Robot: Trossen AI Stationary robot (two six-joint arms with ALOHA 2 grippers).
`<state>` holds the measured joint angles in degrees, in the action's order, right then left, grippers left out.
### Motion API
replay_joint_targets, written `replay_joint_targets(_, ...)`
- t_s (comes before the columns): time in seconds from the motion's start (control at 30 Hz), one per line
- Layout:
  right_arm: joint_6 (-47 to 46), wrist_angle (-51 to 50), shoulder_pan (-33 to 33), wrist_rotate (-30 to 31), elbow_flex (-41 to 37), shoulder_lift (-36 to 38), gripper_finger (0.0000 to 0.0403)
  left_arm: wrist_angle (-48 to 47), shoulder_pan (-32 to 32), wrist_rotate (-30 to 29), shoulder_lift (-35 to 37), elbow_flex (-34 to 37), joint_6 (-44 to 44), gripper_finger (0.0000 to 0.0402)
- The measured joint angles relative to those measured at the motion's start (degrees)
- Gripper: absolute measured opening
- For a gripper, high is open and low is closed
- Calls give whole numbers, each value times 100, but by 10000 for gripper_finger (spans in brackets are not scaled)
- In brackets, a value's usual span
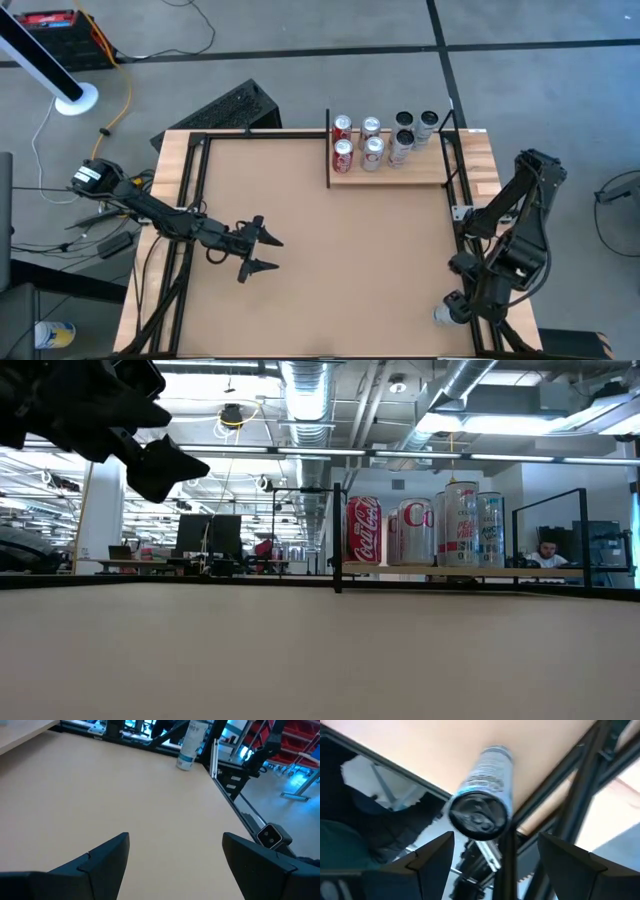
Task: Place canned beverage on shelf
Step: Put the blue white soda can on the shelf aligned with the other blue white soda can
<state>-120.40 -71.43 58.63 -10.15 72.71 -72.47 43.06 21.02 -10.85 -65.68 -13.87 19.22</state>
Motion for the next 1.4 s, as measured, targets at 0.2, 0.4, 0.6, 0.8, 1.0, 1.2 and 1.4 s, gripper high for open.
replay_joint_targets(0.2, 8, 280, 20, 133, 0, -242, 312, -70, 0, 0, -1, 0, 0, 304)
replay_joint_targets(0.4, 515, 364, 13, -74, -2, -564, 312, -71, 0, -4, -1, 0, -159, 304)
replay_joint_targets(0.6, 537, 313, 9, -133, -2, -654, 312, -47, 0, -4, -1, 0, -124, 304)
replay_joint_targets(0.8, 537, 315, 10, -195, -2, -600, 312, -14, 0, -5, -1, 0, -109, 304)
replay_joint_targets(1.0, 545, 327, 9, -241, -2, -595, 312, 96, 0, -7, -1, 0, -154, 304)
replay_joint_targets(1.2, 641, 330, 11, -244, -2, -595, 312, 119, 0, -9, -1, 0, -204, 304)
replay_joint_targets(1.4, 554, 349, 11, -247, -2, -595, 312, 121, 0, -7, -1, 0, -225, 304)
